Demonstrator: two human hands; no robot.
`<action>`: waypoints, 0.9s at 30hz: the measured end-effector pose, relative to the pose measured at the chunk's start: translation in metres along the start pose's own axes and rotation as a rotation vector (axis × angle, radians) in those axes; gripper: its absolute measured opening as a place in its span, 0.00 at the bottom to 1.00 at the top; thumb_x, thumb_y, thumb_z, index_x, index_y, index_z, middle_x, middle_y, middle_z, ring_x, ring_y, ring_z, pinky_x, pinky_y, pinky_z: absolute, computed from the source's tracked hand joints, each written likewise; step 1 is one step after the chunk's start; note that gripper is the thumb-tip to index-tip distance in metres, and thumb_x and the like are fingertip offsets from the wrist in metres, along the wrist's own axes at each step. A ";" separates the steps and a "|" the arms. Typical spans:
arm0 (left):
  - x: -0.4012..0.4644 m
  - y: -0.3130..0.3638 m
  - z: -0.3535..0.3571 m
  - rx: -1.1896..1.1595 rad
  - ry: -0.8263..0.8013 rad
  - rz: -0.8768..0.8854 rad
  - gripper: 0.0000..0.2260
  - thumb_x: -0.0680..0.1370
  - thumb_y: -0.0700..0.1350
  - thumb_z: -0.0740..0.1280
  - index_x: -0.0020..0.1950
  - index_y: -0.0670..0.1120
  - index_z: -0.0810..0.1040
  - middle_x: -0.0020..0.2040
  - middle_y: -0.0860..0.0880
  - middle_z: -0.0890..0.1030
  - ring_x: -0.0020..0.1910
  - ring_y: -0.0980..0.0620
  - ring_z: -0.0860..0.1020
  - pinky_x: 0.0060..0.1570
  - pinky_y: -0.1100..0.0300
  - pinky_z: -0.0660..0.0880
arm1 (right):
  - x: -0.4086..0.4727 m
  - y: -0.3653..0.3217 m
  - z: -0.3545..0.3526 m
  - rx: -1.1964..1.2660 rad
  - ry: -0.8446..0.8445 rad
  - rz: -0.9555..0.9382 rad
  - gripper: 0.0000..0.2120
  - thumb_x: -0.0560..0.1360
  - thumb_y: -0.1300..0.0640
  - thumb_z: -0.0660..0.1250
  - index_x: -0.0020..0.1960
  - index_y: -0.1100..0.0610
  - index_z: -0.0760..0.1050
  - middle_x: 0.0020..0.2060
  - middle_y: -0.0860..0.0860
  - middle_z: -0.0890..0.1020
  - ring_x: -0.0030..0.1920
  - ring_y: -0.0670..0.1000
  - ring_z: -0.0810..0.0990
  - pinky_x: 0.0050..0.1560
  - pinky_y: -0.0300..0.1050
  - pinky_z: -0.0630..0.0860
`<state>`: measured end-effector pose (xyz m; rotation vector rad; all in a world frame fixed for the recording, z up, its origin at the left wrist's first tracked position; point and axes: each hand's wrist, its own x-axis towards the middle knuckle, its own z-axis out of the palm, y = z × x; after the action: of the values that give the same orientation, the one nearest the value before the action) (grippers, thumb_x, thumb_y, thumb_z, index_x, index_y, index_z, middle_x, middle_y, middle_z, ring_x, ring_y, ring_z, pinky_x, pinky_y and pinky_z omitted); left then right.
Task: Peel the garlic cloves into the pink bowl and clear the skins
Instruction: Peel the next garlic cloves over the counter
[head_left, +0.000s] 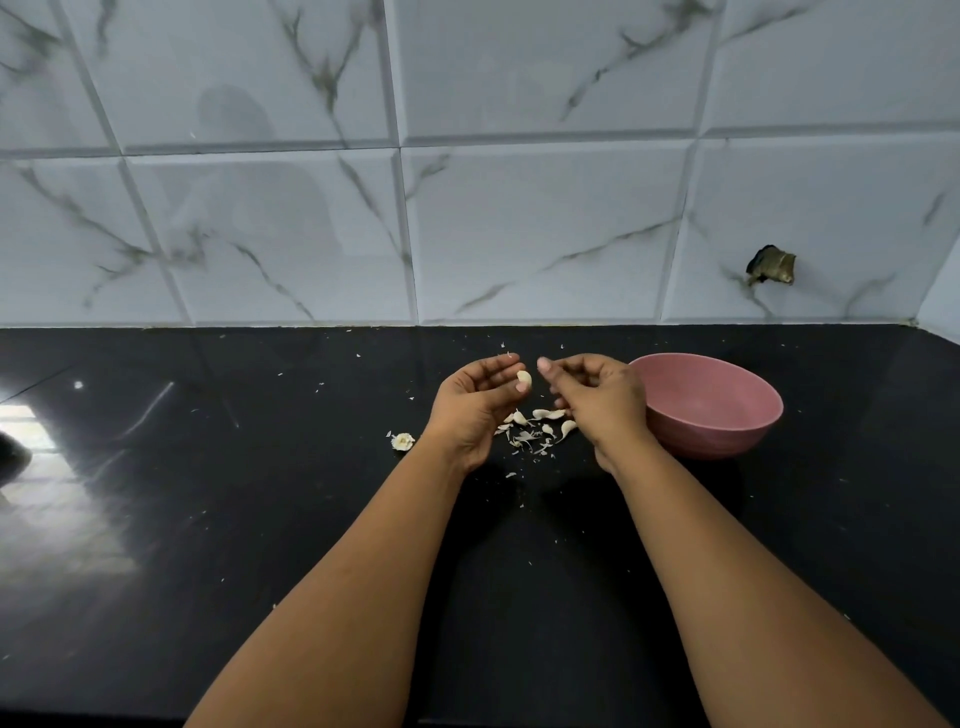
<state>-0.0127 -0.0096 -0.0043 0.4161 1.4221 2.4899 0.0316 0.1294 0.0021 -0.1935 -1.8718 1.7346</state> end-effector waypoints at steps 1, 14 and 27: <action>0.000 0.000 0.000 0.010 -0.015 0.005 0.14 0.72 0.26 0.69 0.52 0.40 0.80 0.43 0.47 0.85 0.45 0.52 0.83 0.48 0.61 0.81 | -0.001 0.000 0.001 0.036 -0.030 0.018 0.06 0.69 0.53 0.78 0.40 0.53 0.83 0.29 0.47 0.81 0.29 0.42 0.77 0.30 0.34 0.74; -0.004 -0.008 0.009 0.180 -0.004 0.035 0.09 0.77 0.33 0.68 0.57 0.37 0.80 0.47 0.44 0.84 0.44 0.53 0.84 0.46 0.64 0.80 | -0.005 0.003 0.003 0.118 -0.075 0.040 0.08 0.74 0.68 0.71 0.45 0.55 0.80 0.34 0.51 0.83 0.33 0.43 0.82 0.37 0.35 0.78; -0.005 -0.006 0.007 0.255 0.117 0.058 0.03 0.73 0.33 0.74 0.45 0.37 0.82 0.36 0.45 0.84 0.35 0.54 0.83 0.38 0.66 0.79 | -0.006 0.006 0.007 0.051 -0.091 -0.020 0.09 0.74 0.67 0.70 0.43 0.53 0.80 0.41 0.55 0.85 0.45 0.56 0.84 0.51 0.50 0.81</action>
<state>-0.0050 -0.0027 -0.0063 0.3684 1.8083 2.4196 0.0315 0.1214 -0.0059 -0.0767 -1.8843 1.8028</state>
